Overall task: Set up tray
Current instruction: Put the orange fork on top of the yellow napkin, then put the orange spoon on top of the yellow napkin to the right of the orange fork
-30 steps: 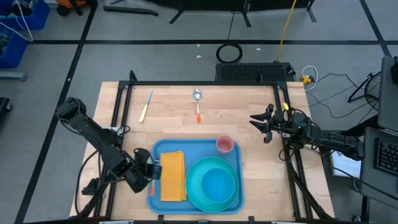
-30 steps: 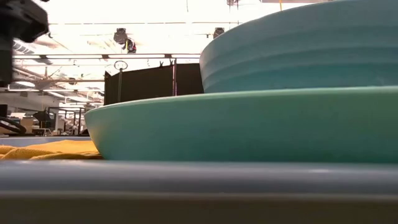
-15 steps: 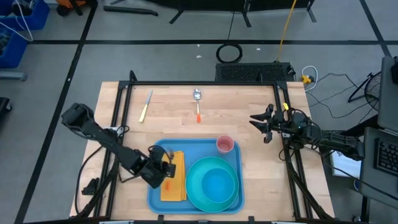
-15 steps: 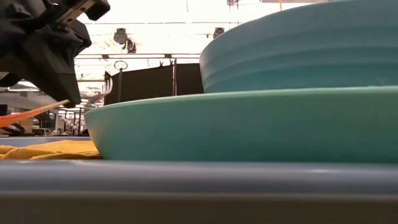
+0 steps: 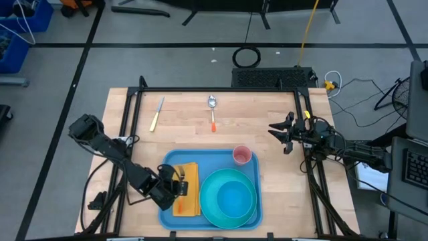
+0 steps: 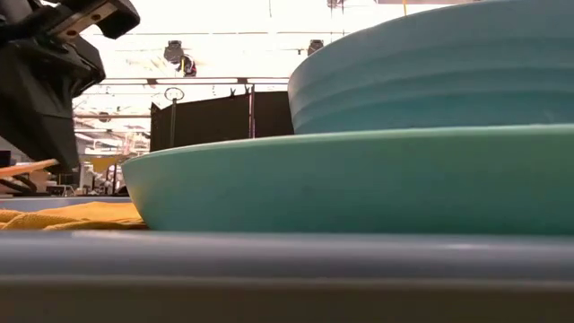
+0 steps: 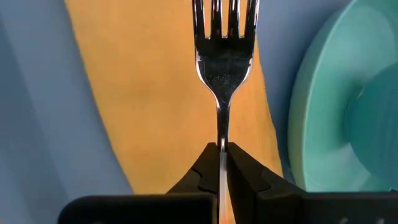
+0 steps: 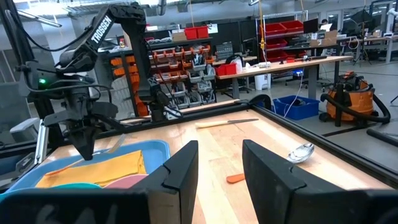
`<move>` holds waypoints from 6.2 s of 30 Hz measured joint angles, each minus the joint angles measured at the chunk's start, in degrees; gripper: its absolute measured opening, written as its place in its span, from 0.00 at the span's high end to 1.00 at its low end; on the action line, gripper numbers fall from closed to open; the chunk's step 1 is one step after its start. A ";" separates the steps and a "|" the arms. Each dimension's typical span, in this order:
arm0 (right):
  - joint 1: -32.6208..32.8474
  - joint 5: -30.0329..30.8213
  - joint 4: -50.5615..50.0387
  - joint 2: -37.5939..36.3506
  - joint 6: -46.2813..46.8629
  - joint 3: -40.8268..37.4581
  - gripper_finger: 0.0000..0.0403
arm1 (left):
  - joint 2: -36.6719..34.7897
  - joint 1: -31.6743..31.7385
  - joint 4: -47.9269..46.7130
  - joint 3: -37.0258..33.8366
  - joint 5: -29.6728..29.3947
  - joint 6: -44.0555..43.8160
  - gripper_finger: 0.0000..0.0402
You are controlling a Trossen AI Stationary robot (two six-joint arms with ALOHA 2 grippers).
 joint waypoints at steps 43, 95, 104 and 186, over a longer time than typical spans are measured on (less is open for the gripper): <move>-0.02 0.00 0.04 0.00 -0.02 0.00 0.72 | 4.40 -1.16 -5.02 0.02 4.95 -4.38 0.74; -0.02 0.00 0.00 0.00 -0.02 0.00 0.72 | 19.33 63.06 36.41 9.60 31.39 71.01 0.60; 0.00 0.00 -0.11 0.00 -0.01 -0.01 0.72 | 21.99 64.09 31.80 13.98 31.28 70.81 0.60; 0.04 0.02 0.18 0.38 0.00 0.00 0.72 | 18.94 68.04 4.56 14.29 13.60 90.25 0.90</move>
